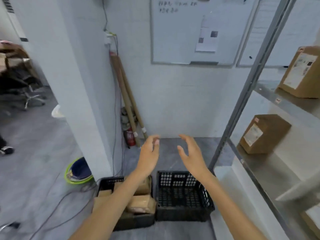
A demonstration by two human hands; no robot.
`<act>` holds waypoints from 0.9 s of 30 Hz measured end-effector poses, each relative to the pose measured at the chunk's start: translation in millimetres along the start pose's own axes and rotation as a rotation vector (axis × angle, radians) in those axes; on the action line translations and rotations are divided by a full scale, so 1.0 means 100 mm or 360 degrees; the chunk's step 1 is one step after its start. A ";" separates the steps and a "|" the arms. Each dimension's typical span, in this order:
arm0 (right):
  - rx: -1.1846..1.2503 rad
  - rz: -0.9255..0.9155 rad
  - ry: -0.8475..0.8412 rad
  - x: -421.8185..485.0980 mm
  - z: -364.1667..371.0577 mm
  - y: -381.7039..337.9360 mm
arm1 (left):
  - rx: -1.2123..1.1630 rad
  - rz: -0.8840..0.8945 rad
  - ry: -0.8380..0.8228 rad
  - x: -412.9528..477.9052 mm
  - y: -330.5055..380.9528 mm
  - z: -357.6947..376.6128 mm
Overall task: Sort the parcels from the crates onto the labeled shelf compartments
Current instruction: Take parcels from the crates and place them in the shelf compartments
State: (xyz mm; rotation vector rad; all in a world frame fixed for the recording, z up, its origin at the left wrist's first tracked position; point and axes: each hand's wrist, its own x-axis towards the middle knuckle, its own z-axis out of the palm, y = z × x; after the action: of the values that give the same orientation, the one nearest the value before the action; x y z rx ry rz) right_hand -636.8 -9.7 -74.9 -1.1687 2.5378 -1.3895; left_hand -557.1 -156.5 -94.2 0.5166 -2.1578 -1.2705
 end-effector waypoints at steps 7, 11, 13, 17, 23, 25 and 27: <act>0.0055 0.0079 -0.0299 -0.33 0.58 -0.31 | 0.0143 -0.0258 0.0227 -0.54 -0.49 -1.14; 0.0061 0.0119 -0.0363 -0.43 0.87 -0.48 | 0.0118 -0.0367 0.0320 -0.81 -0.75 -1.55; 0.0070 0.0141 -0.0422 -0.46 1.02 -0.59 | 0.0092 -0.0417 0.0380 -0.91 -0.86 -1.74; 0.0110 0.0156 -0.0490 -0.47 1.38 -0.82 | 0.0151 -0.0500 0.0433 -1.04 -1.07 -2.09; 0.0161 0.0171 -0.0536 -0.49 1.83 -1.12 | 0.0136 -0.0513 0.0419 -1.13 -1.24 -2.47; 0.0126 0.0165 -0.0503 -0.48 1.96 -1.18 | 0.0112 -0.0538 0.0418 -1.16 -1.27 -2.58; 0.0120 0.0187 -0.0480 -0.47 2.07 -1.22 | 0.0072 -0.0559 0.0424 -1.19 -1.32 -2.68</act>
State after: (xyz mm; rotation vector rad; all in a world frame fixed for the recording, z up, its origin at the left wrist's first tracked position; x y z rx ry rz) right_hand -457.1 -167.9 -125.6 -1.1019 2.2858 -1.1710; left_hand -287.5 -325.5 -141.4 1.0582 -1.9300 -1.2487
